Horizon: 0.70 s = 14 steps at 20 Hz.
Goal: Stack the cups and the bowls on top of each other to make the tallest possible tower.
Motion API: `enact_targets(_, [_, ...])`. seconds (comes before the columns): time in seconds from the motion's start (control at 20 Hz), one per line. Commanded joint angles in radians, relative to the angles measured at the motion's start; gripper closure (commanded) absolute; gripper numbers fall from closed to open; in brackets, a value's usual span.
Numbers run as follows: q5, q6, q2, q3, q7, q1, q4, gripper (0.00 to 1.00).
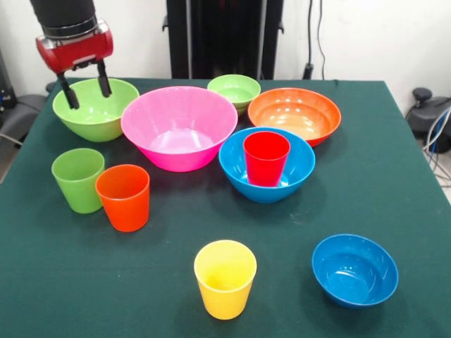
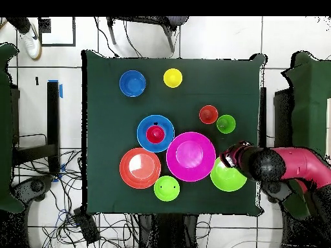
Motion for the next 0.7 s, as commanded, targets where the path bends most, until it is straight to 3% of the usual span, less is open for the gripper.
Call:
enact_targets(0.05, [-0.075,0.157,0.042,-0.021,-0.430,0.014,-0.098,0.00])
enact_targets(0.7, [-0.082,0.220,0.051,-0.038,-0.533,-0.011,-0.130,0.00])
